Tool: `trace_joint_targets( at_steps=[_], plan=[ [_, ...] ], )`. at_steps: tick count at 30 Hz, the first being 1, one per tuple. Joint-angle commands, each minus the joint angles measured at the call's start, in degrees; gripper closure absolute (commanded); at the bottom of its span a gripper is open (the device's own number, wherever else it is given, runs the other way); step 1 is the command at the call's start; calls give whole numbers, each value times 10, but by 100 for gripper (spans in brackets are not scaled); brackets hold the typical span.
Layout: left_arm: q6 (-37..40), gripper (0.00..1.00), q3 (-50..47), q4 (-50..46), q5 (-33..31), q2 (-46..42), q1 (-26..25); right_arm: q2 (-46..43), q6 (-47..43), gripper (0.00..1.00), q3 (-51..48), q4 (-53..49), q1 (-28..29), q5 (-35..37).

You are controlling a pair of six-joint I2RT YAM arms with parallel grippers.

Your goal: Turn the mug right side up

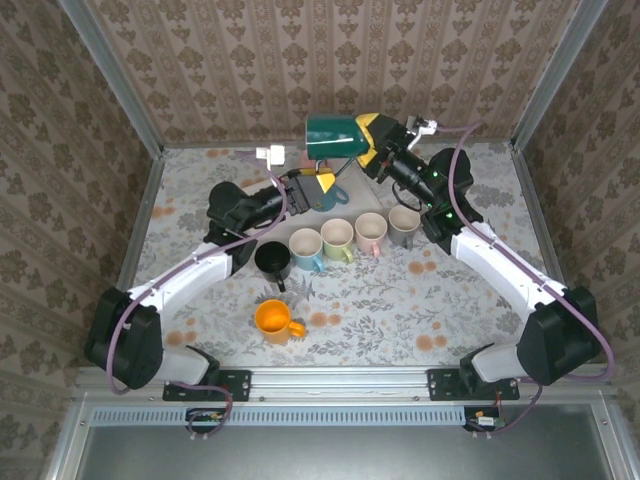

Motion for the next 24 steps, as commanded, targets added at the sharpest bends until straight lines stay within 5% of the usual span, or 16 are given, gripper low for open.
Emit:
trace_joint_targets(
  at_steps=[1,10,16,20,24],
  plan=[
    [72,24,21,-32,-1,-26,-2,-46,1,71,3,72,11,1],
    [30,73,17,82,49,-3,-14,-78,-6,71,-28,60,23,3],
    [10,95,12,123,53,-7,-18,-81,-5,70,-39,62,29,1],
    [45,100,1,77,34,-44,-18,-111,-65,44,-42,-12,26,11],
    [146,100,-2,-105,-12,-113,-21,-164,-185,22,-18,-200,19,47]
  ],
)
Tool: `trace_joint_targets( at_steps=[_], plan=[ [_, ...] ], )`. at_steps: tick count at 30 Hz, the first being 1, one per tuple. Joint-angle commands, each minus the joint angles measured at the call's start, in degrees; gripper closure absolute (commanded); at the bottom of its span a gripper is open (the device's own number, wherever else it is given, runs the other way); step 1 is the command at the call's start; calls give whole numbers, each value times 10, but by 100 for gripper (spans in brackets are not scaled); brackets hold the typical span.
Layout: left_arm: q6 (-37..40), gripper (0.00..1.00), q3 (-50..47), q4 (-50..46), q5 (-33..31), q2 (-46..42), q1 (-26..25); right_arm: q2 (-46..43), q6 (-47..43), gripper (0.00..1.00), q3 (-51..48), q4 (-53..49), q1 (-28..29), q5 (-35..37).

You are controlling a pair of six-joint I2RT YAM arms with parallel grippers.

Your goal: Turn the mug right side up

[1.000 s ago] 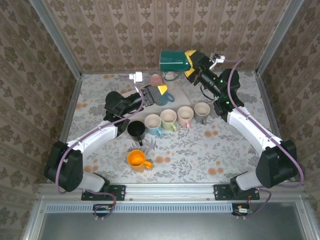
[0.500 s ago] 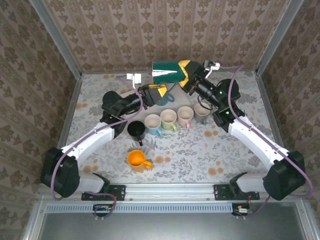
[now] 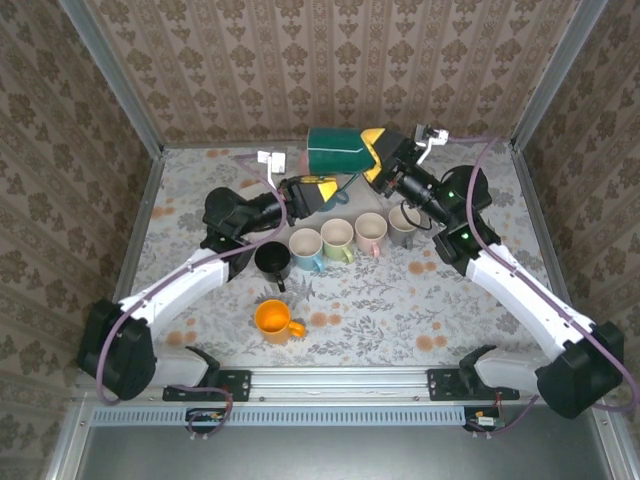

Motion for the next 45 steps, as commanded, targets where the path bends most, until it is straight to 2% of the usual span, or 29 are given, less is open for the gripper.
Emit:
trace_joint_targets(
  at_steps=[1,4,7,12,16,18,24,29,39,45],
  plan=[
    [143,100,6,-136,-60,-87,-3,-62,-134,19,33,-184,-9,55],
    [229,100,21,-295,-131,-143,-27,-95,-210,18,50,-302,-10,110],
    [275,100,37,-405,-181,-174,-55,-126,-261,19,54,-386,-14,178],
    [329,100,66,-571,-244,-187,-116,-162,-328,20,63,-459,-27,235],
    [392,100,107,-734,-372,-175,-189,-177,-373,20,75,-512,-28,270],
    [410,100,128,-802,-412,-157,-214,-183,-386,21,70,-519,-28,270],
    [426,100,182,-959,-466,-62,-261,-186,-404,20,52,-531,-28,259],
    [361,100,157,-960,-502,-32,-285,-183,-402,21,42,-532,-28,257],
    [204,100,147,-992,-492,59,-335,-174,-369,22,12,-533,-28,260],
    [190,100,139,-991,-516,96,-343,-188,-369,22,-14,-520,-28,261]
  ],
)
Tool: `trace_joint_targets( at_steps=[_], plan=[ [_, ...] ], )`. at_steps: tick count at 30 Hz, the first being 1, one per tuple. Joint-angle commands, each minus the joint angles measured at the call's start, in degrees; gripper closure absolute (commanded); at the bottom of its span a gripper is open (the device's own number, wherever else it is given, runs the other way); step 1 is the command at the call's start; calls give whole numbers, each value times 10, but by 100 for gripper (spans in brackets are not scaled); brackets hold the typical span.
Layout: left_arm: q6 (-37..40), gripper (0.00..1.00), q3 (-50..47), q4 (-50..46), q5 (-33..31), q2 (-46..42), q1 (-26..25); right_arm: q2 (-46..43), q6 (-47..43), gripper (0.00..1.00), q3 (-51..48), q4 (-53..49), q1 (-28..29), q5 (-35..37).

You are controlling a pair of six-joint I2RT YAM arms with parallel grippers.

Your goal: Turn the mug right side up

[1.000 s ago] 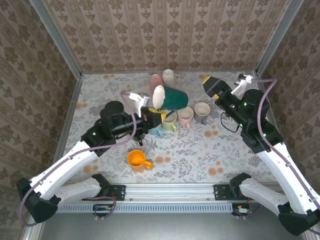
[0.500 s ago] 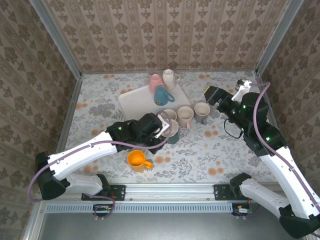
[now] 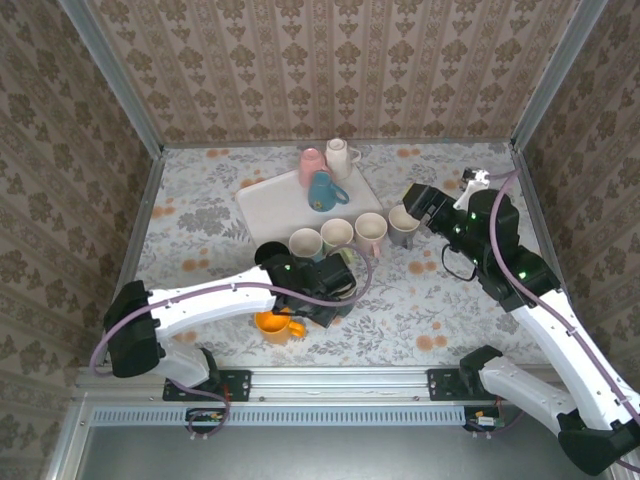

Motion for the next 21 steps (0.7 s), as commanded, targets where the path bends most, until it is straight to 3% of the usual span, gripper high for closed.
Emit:
trace_joint_targets(
  at_steps=[1,16,21],
  plan=[
    [-32,100,3,3,-38,0,-1,-15,3,22,-13,5,-3,15],
    [-37,100,-41,17,-40,4,23,-15,-2,22,-31,16,-3,11],
    [-44,93,-53,13,-46,-5,25,-9,1,21,-34,22,-3,5]
  ],
)
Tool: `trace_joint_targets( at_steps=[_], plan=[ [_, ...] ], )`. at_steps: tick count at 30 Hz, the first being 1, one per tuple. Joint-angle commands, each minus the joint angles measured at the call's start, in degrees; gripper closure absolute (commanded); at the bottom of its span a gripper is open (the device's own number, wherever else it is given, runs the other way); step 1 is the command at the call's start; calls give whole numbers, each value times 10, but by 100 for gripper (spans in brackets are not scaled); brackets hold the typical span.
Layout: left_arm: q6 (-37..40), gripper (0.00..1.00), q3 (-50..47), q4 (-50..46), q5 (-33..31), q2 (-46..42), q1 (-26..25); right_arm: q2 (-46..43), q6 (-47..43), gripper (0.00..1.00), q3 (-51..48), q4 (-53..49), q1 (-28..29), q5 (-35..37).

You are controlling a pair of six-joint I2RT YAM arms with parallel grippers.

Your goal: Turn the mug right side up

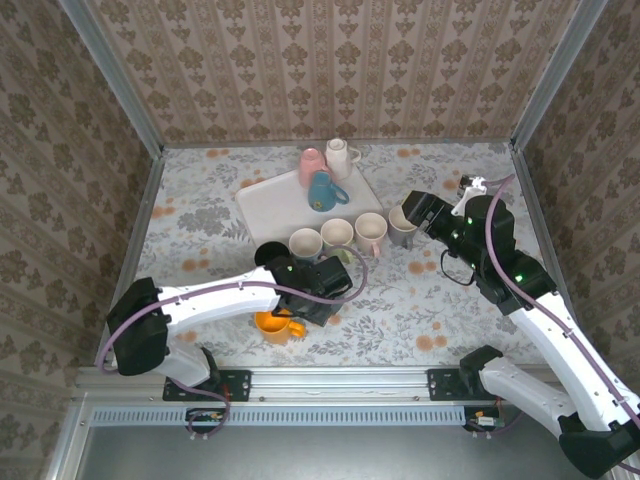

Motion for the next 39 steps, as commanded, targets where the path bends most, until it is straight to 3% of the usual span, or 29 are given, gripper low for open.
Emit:
trace_joint_targets(
  at_steps=[1,7,19,29,33,39],
  plan=[
    [-16,92,-14,-5,-21,-17,5,3,0,21,-5,19,-3,3],
    [-19,89,-28,-7,-27,-37,10,9,2,21,-3,22,-3,-3],
    [-17,61,-32,-11,-26,-51,9,21,2,21,-2,29,-3,-7],
    [18,60,25,-66,-30,-89,16,33,-11,21,7,36,-2,-20],
    [51,59,67,-86,0,-111,44,48,-22,21,17,40,0,-30],
    [131,59,126,-77,36,-137,165,110,-59,22,57,49,5,-85]
  ],
)
